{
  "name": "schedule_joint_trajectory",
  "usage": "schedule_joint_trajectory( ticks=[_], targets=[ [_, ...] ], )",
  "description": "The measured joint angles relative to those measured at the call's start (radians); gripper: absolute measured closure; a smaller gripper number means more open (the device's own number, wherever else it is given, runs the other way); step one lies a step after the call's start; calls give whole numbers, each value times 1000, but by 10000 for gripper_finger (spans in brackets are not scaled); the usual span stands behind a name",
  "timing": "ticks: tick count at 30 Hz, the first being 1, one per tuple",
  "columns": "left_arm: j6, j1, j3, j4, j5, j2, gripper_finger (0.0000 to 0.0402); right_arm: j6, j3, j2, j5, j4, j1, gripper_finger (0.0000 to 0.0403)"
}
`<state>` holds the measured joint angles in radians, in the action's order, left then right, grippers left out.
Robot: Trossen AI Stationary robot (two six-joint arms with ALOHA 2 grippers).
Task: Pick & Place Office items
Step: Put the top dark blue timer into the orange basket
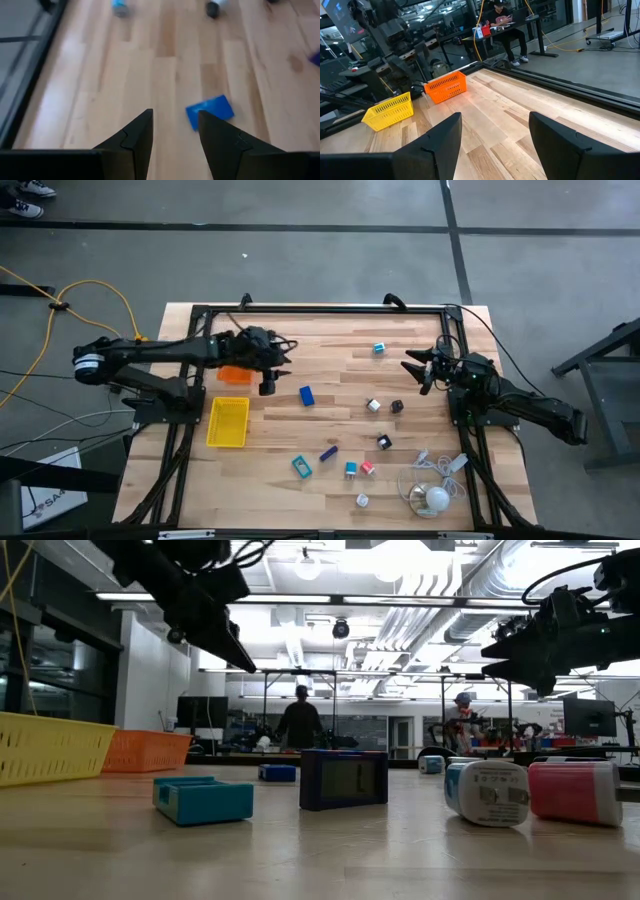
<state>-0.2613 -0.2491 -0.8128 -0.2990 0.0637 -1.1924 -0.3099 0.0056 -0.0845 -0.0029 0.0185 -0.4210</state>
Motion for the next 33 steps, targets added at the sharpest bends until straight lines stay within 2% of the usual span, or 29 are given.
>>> schedule_joint_trajectory(
  ticks=[9,14,22,28,33],
  targets=[
    [-229,42,-128,-180,100,-119,254,0,0,0,0,0,0,184],
    [-334,76,-203,-262,88,-167,254,0,0,0,0,0,0,184],
    [-455,113,-328,-393,10,-302,254,0,0,0,0,0,0,184],
    [-585,115,-371,-400,9,-412,254,0,0,0,0,0,0,184],
    [-628,115,-375,-392,9,-472,254,0,0,0,0,0,0,184]
  ],
)
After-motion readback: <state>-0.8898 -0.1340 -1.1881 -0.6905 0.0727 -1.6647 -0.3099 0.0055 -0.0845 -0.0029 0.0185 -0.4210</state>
